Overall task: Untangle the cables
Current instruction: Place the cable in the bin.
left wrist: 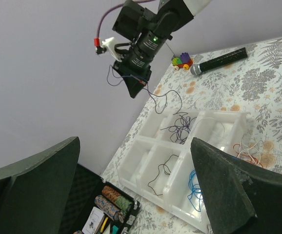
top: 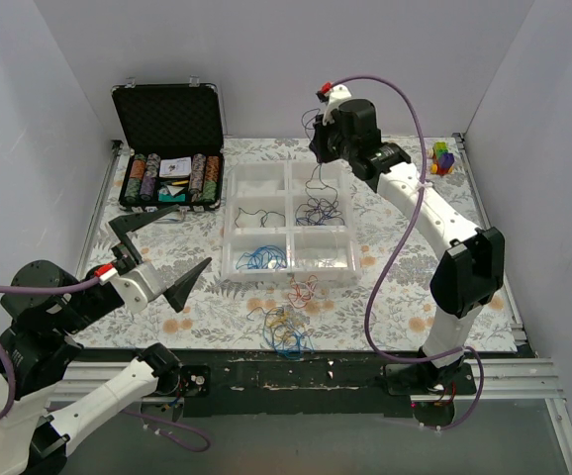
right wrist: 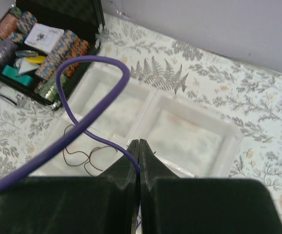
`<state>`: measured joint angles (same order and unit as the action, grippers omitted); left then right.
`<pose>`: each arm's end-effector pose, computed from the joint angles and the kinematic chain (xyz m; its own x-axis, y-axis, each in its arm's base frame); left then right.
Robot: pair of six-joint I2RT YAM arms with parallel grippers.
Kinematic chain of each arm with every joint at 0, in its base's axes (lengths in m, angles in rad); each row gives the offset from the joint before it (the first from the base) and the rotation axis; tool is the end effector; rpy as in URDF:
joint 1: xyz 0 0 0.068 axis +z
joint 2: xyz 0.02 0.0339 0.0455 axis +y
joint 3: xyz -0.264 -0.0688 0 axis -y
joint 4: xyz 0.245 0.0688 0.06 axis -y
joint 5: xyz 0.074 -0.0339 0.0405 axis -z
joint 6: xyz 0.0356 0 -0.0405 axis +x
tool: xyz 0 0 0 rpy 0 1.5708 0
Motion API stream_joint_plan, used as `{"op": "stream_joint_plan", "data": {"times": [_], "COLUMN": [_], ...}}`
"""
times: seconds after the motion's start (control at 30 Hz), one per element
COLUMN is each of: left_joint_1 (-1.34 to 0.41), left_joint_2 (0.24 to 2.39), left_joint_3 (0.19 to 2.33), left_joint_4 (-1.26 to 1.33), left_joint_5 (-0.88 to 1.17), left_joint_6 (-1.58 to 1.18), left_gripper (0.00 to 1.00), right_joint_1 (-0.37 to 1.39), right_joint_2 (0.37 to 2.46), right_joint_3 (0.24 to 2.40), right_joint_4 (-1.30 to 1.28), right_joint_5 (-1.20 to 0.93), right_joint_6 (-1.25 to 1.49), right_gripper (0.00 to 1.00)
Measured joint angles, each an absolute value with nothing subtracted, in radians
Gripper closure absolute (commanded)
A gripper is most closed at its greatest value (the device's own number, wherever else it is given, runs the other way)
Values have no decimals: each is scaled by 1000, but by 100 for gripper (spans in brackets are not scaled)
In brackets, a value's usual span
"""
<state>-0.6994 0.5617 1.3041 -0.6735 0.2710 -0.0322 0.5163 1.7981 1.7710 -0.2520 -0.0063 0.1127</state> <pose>0.0280 -0.0360 0.4714 0.0261 -0.0625 -0.9977 0.8259 0.5637 -0.0137 0.3750 0.2132 0.3939 -0.2942 -0.0377 -0.9550 -0.4688 0.8764 0.1098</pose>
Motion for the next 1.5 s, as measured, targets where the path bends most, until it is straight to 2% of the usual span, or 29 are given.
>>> {"op": "stream_joint_plan", "data": {"times": [0.5, 0.97, 1.5], "left_joint_1": [-699, -699, -699], "left_joint_2": [562, 564, 574], "left_joint_3": [1302, 1303, 1303], "left_joint_4": [-674, -699, -712], "left_joint_5": [274, 276, 268], "left_joint_6": [-30, -30, -22], "left_gripper": [2, 2, 2], "right_joint_1": [516, 517, 561], "right_joint_2": [1805, 1987, 2019], "right_joint_3": [1562, 1708, 1661], "right_joint_4": [-242, -286, -157], "right_joint_5": [-14, 117, 410], "right_joint_6": [143, 141, 56], "right_gripper": [99, 99, 99]}}
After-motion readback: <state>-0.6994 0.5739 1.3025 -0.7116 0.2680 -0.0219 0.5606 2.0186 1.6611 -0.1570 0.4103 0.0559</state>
